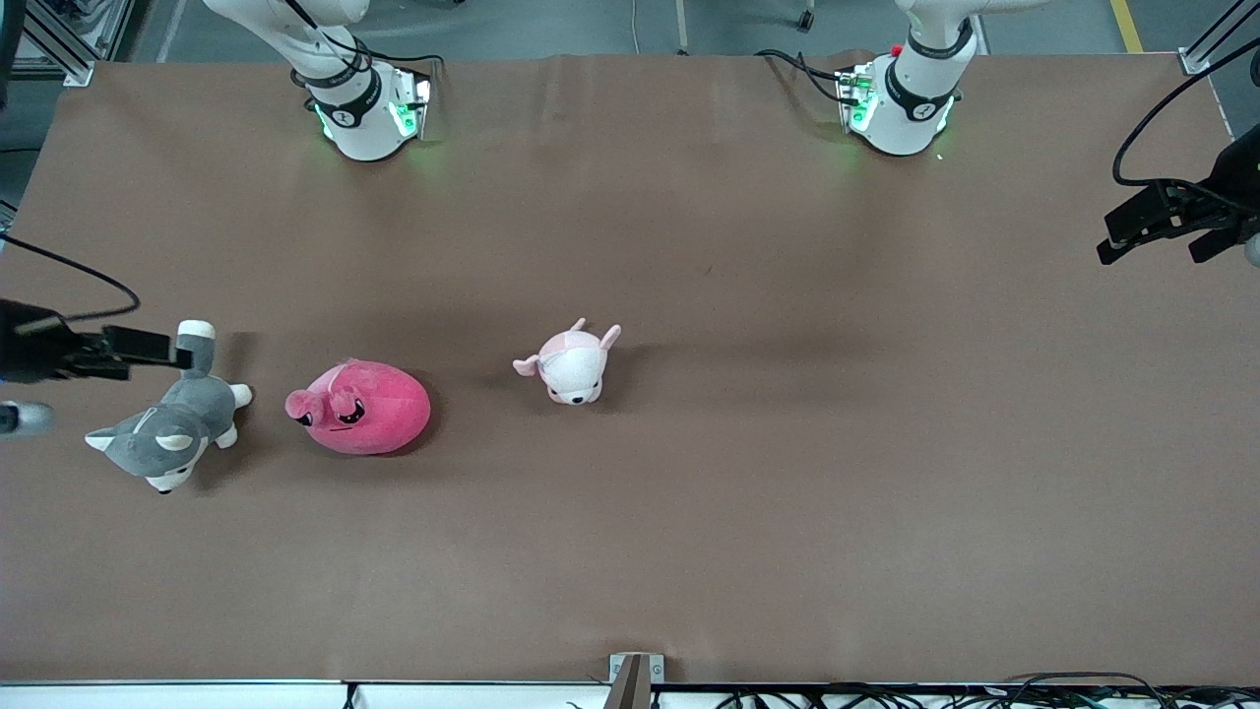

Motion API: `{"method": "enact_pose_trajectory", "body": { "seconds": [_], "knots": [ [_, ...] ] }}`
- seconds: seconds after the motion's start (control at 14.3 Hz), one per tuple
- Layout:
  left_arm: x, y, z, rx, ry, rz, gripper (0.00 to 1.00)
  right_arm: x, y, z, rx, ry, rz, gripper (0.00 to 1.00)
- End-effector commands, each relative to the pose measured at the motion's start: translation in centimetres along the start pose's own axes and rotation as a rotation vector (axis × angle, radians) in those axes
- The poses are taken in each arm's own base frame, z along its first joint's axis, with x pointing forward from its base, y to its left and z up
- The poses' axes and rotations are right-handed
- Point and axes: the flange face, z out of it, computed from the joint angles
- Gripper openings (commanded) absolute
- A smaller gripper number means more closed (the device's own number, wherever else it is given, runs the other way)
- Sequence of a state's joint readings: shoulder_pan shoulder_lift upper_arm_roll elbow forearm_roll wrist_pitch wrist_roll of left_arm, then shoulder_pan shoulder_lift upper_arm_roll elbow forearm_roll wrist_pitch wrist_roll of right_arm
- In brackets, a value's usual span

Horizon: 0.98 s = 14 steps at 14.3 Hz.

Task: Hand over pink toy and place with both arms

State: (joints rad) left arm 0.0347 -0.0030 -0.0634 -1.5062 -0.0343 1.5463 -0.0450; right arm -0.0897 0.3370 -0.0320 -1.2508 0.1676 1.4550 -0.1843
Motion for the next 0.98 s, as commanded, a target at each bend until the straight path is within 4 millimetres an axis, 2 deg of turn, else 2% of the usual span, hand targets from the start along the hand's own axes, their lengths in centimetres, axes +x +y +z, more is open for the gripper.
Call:
{"method": "enact_pose_trajectory", "body": {
  "seconds": [0.0, 0.21, 0.35, 0.49, 0.77, 0.91],
  "knots": [
    [0.0, 0.3, -0.5, 0.006, 0.0, 0.007, 1.0, -2.0, -1.1, -2.6, -0.131, 0.016, 0.033, 1.0],
    [0.0, 0.5, -0.5, 0.008, 0.0, 0.01, 1.0, -3.5, -1.6, -5.1, -0.178, 0.055, 0.047, 1.0],
    [0.0, 0.7, -0.5, 0.007, 0.0, 0.013, 1.0, -3.6, -2.0, -5.4, -0.168, 0.076, 0.15, 1.0],
    [0.0, 0.6, -0.4, 0.007, 0.0, 0.012, 1.0, -3.7, -3.6, -5.7, -0.177, 0.084, 0.164, 1.0],
    [-0.1, 1.1, -0.5, 0.009, 0.0, 0.021, 1.0, -4.2, -4.0, -5.9, -0.21, 0.131, 0.144, 1.0],
    [-0.1, 0.9, -0.8, 0.006, 0.006, 0.017, 1.0, -5.1, -3.1, -6.4, -0.195, 0.164, 0.156, 1.0]
  ]
}}
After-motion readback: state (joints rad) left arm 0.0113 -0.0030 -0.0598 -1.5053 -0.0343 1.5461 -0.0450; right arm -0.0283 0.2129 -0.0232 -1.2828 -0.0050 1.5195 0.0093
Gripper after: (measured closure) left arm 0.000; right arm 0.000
